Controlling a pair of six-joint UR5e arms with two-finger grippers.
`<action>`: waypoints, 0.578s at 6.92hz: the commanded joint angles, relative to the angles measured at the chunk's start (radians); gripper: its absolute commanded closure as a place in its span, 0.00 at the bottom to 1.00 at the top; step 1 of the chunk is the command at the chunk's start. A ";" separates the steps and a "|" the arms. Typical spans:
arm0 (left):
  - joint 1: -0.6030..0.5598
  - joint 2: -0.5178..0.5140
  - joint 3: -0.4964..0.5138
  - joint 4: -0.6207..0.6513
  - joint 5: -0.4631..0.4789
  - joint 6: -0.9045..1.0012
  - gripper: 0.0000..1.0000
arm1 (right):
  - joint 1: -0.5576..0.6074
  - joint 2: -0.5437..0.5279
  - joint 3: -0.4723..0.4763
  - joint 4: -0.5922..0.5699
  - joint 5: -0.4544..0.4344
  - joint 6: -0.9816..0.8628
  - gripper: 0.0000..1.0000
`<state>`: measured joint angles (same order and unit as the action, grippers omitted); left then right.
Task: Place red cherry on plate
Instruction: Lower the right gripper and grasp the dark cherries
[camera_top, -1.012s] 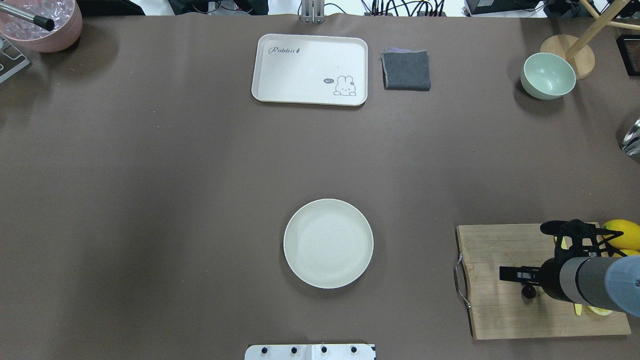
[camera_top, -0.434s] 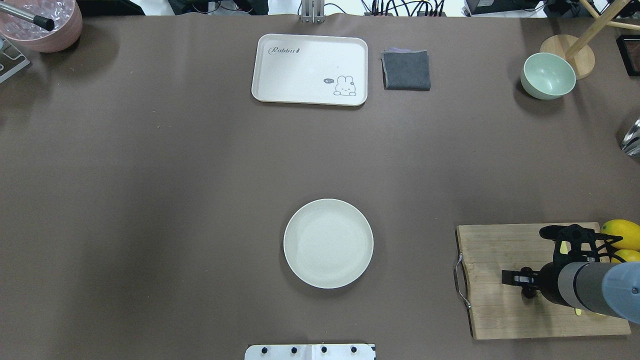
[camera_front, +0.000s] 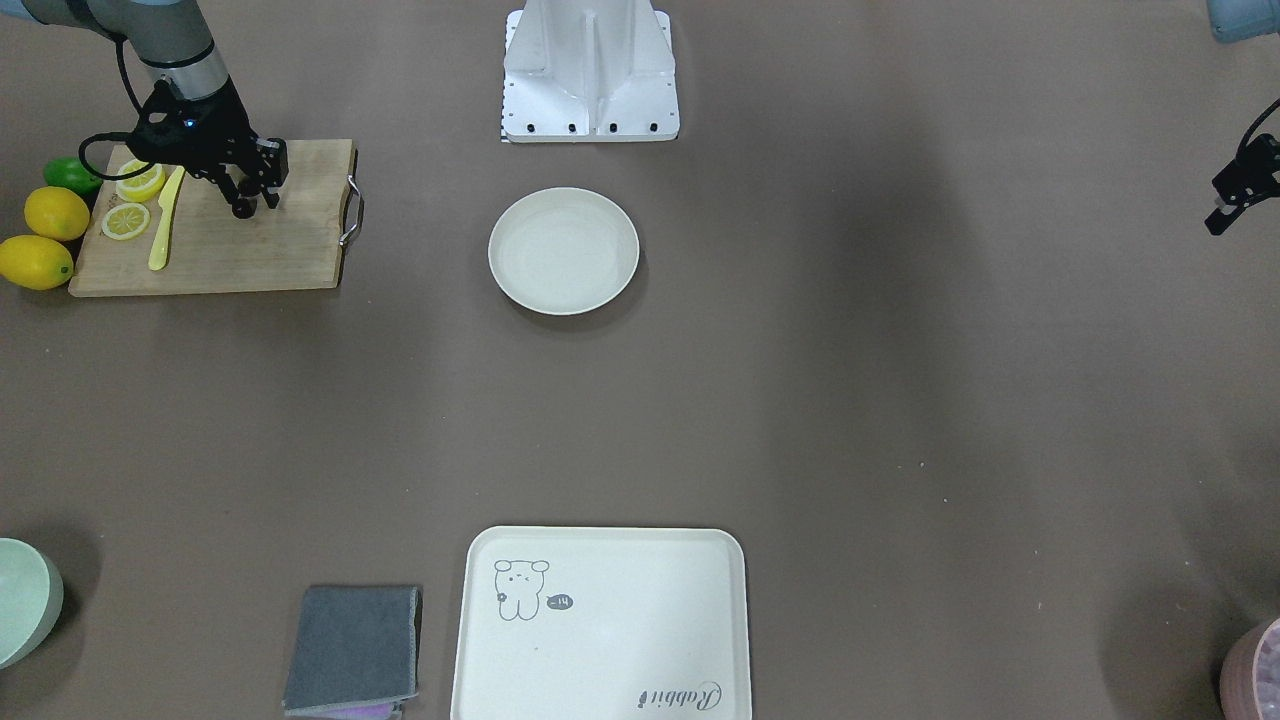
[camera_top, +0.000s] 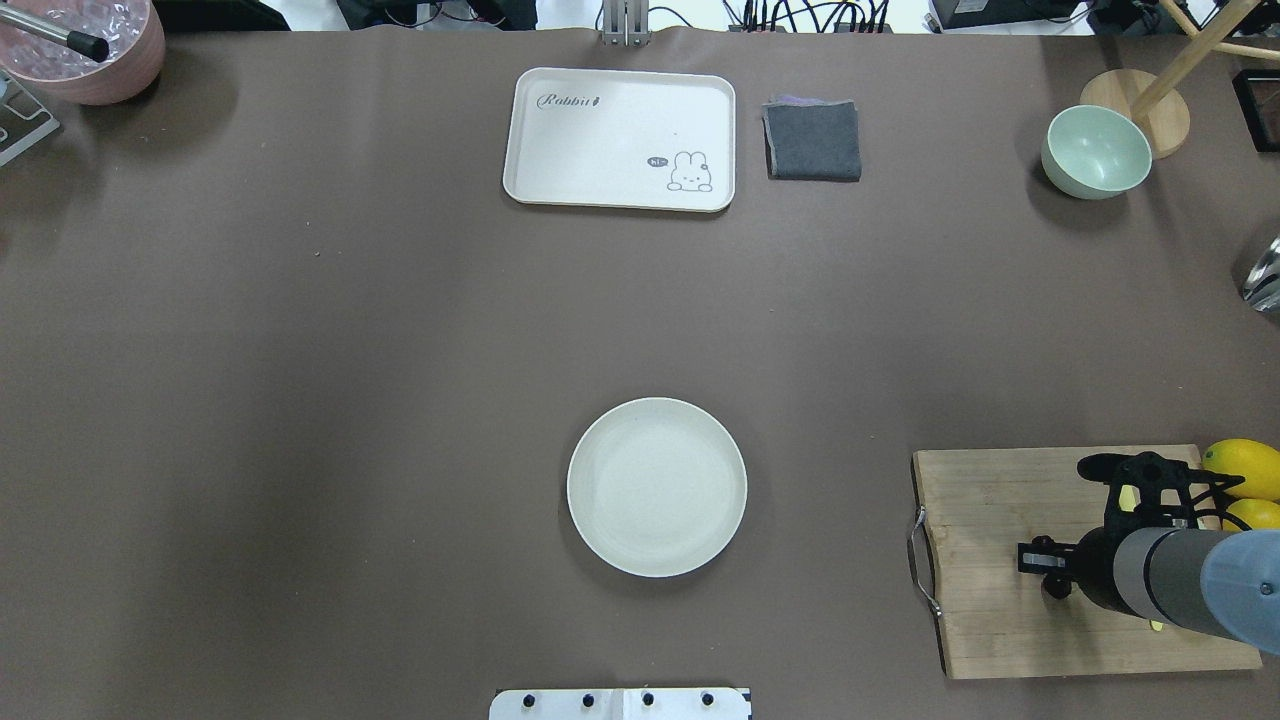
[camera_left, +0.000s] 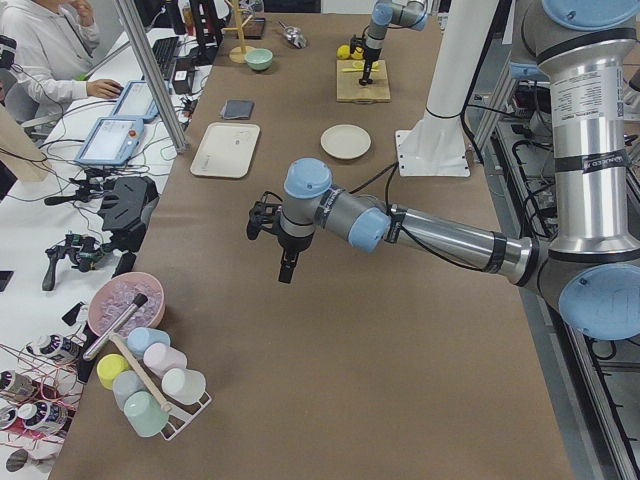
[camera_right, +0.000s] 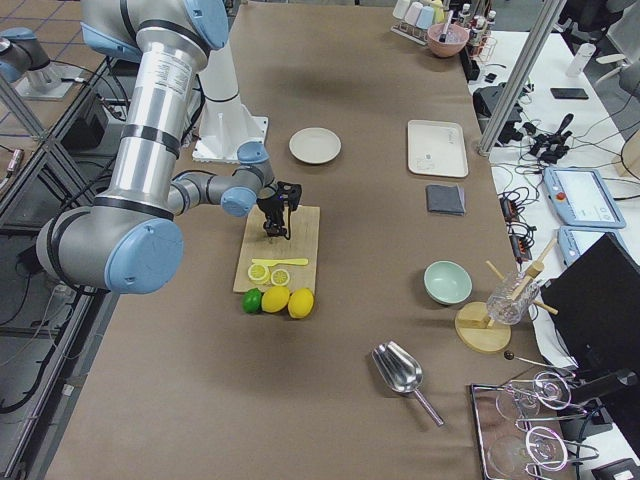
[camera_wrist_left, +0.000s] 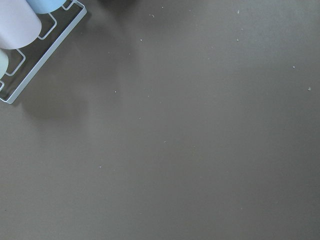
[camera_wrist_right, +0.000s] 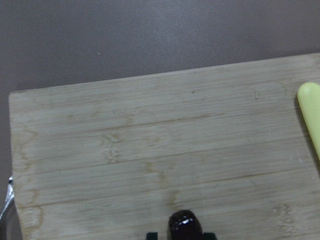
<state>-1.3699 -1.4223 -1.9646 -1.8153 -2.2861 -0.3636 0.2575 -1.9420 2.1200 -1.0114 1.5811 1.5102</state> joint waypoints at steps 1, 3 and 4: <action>0.000 -0.004 0.003 0.001 0.001 0.000 0.02 | 0.000 0.002 0.000 0.001 0.000 -0.001 0.98; 0.000 -0.004 0.003 0.001 0.001 -0.002 0.02 | 0.005 0.002 0.011 0.001 0.007 -0.002 1.00; 0.000 -0.004 0.003 0.001 0.001 -0.002 0.02 | 0.025 0.000 0.043 -0.009 0.031 -0.004 1.00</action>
<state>-1.3699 -1.4265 -1.9621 -1.8147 -2.2856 -0.3646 0.2663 -1.9409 2.1361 -1.0131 1.5923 1.5077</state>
